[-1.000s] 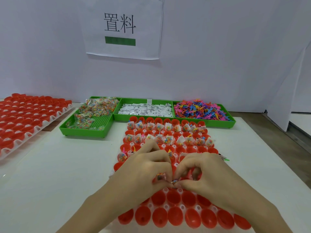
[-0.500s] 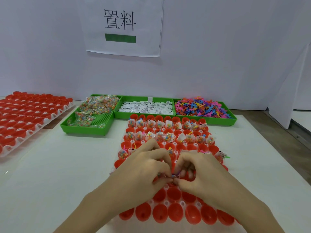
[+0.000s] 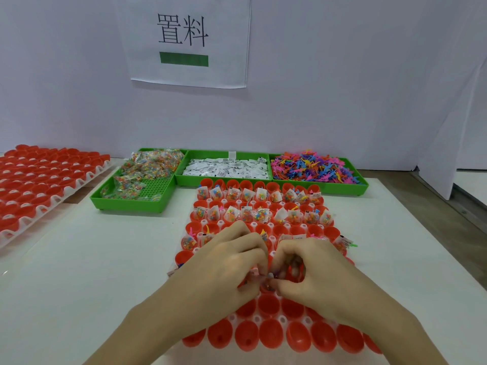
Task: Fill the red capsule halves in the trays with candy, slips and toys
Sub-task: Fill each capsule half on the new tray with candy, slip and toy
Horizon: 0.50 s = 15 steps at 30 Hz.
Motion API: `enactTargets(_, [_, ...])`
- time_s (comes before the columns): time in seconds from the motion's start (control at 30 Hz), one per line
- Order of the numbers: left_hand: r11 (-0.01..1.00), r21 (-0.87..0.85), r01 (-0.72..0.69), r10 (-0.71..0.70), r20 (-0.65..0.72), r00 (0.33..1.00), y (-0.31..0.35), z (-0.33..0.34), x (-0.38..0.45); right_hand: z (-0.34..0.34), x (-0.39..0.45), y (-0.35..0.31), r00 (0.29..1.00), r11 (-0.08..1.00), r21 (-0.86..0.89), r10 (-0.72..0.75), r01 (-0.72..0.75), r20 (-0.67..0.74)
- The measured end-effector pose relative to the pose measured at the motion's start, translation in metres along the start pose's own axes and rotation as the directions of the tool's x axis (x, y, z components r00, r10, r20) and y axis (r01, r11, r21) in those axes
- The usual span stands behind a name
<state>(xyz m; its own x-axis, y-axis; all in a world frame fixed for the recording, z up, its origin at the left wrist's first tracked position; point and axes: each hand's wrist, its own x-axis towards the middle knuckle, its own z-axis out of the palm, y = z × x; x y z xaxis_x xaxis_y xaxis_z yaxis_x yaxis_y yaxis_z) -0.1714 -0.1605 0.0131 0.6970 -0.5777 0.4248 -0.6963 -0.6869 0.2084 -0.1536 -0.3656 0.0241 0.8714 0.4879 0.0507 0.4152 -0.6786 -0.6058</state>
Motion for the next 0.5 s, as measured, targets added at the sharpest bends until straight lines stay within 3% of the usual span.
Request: enactTargets(0.5, [0.995,-0.075,0.061,-0.062,-0.017,0.998,-0.003,0.002,-0.001,-0.011,0.000,0.004,0.998,0.999,0.025,-0.047,0.046,0.036])
